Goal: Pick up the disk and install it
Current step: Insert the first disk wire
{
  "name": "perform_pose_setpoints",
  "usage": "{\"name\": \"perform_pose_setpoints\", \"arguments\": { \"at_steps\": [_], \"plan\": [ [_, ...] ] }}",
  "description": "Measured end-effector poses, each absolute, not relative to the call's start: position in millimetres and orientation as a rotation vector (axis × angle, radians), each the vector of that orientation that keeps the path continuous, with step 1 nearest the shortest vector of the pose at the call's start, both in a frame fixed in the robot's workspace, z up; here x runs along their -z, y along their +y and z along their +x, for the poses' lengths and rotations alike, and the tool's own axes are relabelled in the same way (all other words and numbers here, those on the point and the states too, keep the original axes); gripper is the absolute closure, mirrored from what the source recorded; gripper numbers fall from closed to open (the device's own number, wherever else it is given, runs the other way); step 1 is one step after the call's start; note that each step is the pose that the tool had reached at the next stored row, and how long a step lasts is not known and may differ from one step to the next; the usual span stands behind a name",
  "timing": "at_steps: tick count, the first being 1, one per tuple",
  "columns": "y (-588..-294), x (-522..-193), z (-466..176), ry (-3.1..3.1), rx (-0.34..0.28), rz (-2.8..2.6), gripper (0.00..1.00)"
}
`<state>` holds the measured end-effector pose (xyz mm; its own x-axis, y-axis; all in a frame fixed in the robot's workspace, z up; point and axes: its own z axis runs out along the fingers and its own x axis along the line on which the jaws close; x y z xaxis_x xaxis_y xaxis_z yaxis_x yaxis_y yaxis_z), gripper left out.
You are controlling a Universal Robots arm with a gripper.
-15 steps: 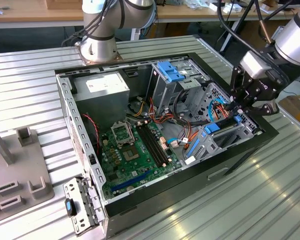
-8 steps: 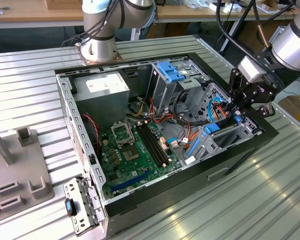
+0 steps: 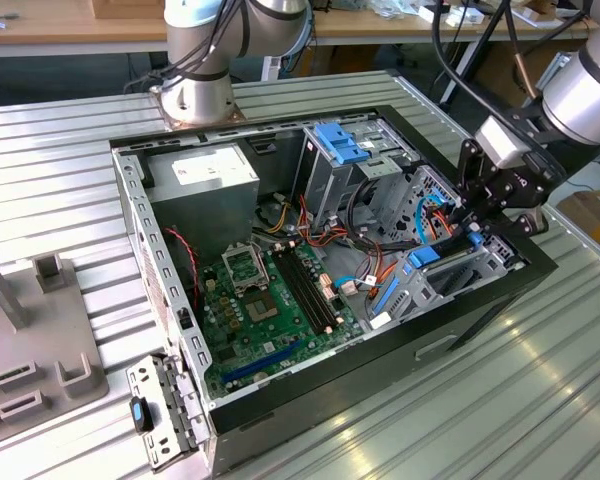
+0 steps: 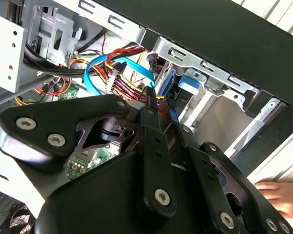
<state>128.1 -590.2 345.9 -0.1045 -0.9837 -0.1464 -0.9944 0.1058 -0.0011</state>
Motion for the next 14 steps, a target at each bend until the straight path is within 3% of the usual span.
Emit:
{"name": "perform_pose_setpoints", "arguments": {
  "at_steps": [14],
  "plan": [
    [-590.2,-353.8,128.1,2.249,-0.153,-2.022,0.76]
  ]
}}
